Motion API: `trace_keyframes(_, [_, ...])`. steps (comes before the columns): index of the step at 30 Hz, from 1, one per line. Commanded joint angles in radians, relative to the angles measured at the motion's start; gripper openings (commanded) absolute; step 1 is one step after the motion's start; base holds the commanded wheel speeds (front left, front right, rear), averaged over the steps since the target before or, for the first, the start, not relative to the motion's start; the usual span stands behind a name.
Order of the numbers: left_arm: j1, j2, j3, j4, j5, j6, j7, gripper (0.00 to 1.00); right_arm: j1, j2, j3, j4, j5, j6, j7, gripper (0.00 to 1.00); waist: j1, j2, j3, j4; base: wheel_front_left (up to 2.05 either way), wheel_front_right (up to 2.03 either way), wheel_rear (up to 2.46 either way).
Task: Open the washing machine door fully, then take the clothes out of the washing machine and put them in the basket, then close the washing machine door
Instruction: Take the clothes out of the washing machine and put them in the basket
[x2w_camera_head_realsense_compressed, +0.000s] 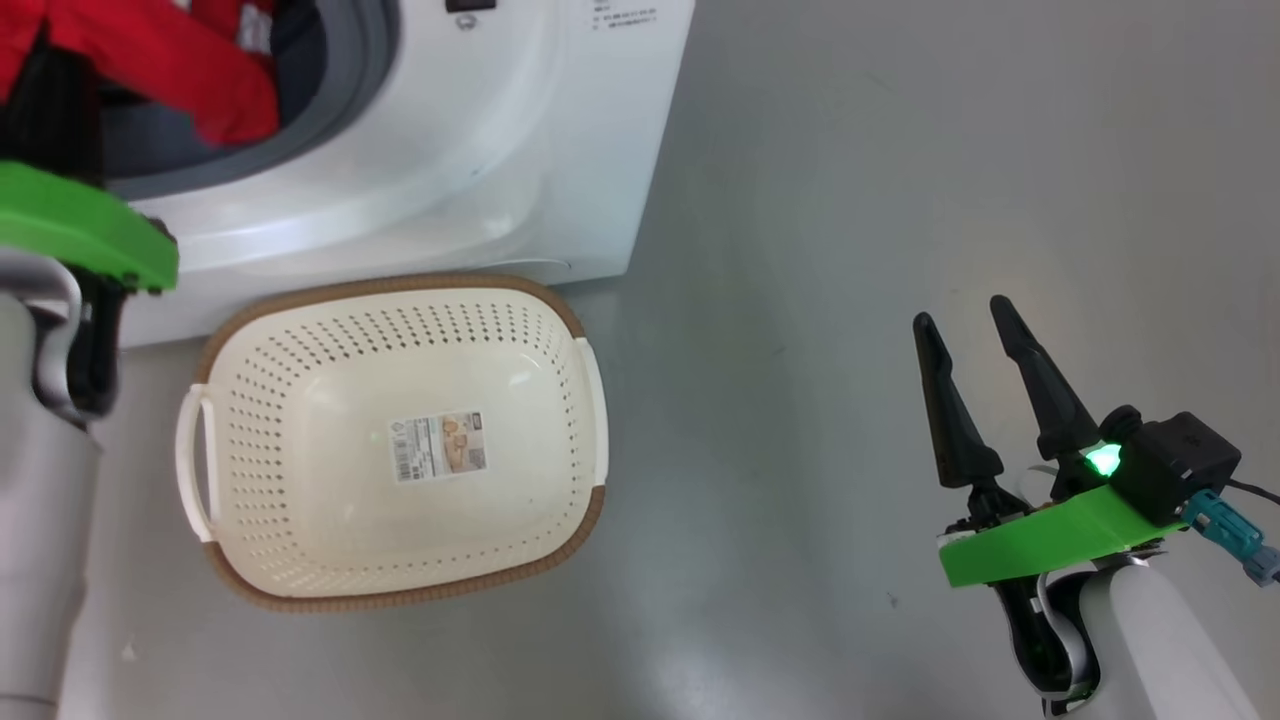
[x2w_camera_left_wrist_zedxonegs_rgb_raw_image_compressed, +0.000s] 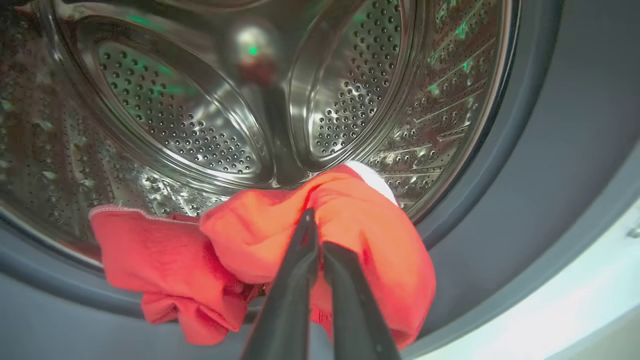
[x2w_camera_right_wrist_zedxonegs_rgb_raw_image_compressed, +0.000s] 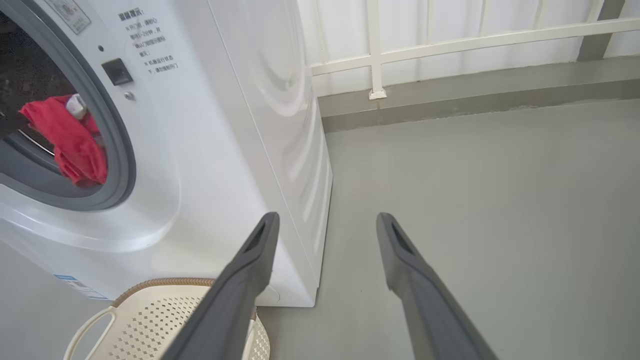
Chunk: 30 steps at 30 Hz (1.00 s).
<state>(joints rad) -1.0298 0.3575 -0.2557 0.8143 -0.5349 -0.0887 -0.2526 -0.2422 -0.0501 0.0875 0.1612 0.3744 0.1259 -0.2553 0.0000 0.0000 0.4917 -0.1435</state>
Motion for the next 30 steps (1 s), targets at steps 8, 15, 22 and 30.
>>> trace_keyframes(8, [0.192, -0.041, 0.245, -0.234, 0.119, -0.025, -0.009, 0.0, 0.047, 0.0, -0.009, -0.018, -0.014, 0.005, -0.006, 1.0, 0.0, 0.0, -0.069, 0.041, 0.0, 0.0, 0.0])
trace_keyframes(15, [0.318, -0.127, 0.355, -0.402, 0.182, -0.04, -0.009, 0.0, 0.06, 0.0, -0.019, -0.015, -0.02, 0.005, -0.006, 1.0, 0.0, 0.0, -0.1, 0.059, 0.0, 0.0, 0.0])
trace_keyframes(22, [0.415, -0.171, 0.388, -0.574, 0.185, -0.042, -0.009, 0.0, 0.064, 0.0, -0.027, -0.017, -0.025, 0.005, -0.006, 1.0, 0.0, 0.0, -0.112, 0.071, 0.0, 0.0, 0.0])
trace_keyframes(30, [0.527, -0.198, 0.405, -0.749, 0.179, -0.042, -0.009, 0.0, 0.067, 0.0, -0.034, -0.025, -0.027, 0.005, -0.006, 1.0, 0.0, 0.0, -0.109, 0.078, 0.0, 0.0, 0.0])
